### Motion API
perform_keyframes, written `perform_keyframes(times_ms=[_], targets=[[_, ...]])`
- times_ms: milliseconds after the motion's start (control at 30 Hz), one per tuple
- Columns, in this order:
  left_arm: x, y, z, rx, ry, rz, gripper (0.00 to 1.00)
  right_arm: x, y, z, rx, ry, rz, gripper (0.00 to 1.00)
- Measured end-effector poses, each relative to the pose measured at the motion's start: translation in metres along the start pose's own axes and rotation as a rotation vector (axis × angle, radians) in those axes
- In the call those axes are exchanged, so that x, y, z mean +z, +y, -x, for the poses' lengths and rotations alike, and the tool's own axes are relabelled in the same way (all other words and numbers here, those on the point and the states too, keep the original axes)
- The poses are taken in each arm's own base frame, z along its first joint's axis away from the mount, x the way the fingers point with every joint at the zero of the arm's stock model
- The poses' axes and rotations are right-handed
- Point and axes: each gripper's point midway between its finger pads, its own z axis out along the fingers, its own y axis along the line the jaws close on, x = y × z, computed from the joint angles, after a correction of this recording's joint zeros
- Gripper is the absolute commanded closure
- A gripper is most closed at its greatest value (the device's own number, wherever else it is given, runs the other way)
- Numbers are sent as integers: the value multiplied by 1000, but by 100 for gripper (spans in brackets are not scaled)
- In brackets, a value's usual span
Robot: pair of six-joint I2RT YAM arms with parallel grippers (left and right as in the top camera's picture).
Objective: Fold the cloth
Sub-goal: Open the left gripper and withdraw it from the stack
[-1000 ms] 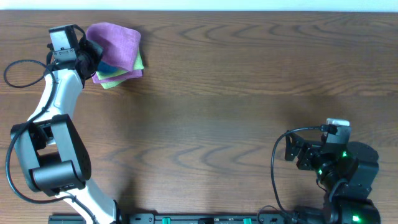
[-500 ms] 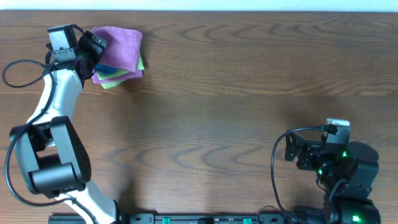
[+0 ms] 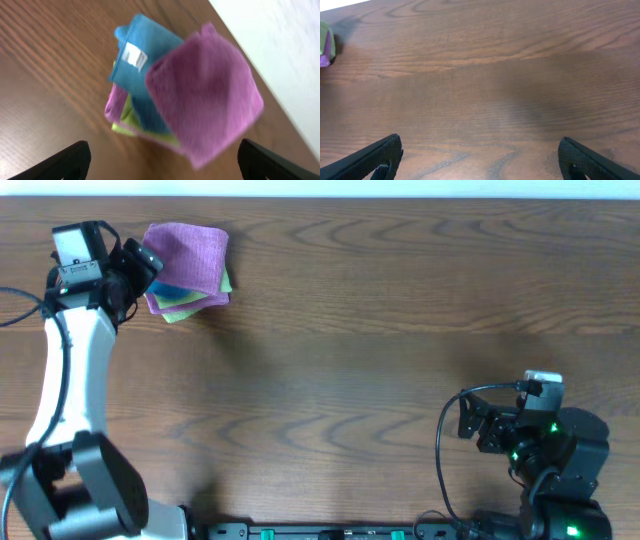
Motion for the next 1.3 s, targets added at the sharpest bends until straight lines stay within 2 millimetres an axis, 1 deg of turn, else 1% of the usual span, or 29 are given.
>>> perform_keyframes(times_ms=[33,67,233,300,333,367,467,567,633,767,833,933,1000,1067,1100,1167,1233,1300], targets=[[-7,-1,-2,24,7,-6,5,0,0,0,0,-1,0,1],[-21,-5,-4,61,10,-25,5,0,0,0,0,0,0,1],[-71,-23,-8,147,-18,-115,5,0,0,0,0,0,0,1],[-97,-32,-8,173,-47,-163,5,0,0,0,0,0,0,1],[-105,-33,-10,179,-52,-175,5,0,0,0,0,0,0,1],[-118,-35,-14,185,-53,-192,5,0,0,0,0,0,0,1],[-147,-39,-17,218,-97,-222,5,0,0,0,0,0,0,1],[-167,-34,-27,236,-96,-220,5,0,0,0,0,-1,0,1],[-175,-30,-34,249,-90,-216,5,0,0,0,0,-1,0,1],[-195,-32,-54,351,-82,-233,5,0,0,0,0,0,0,1],[-211,-33,-66,418,-92,-252,5,0,0,0,0,0,0,1],[-234,-29,-76,479,-125,-268,5,0,0,0,0,0,0,1],[-251,-26,-81,526,-177,-287,5,0,0,0,0,0,0,1],[-255,-22,-87,552,-217,-301,5,0,0,0,0,0,0,1],[-254,-18,-91,563,-229,-305,5,0,0,0,0,-1,0,1],[-243,-10,-100,579,-250,-315,5,0,0,0,0,0,0,1],[-227,0,-114,598,-267,-329,5,0,0,-1,1,2,0,1],[-212,15,-135,624,-257,-331,5,1,0,-1,1,3,0,1]])
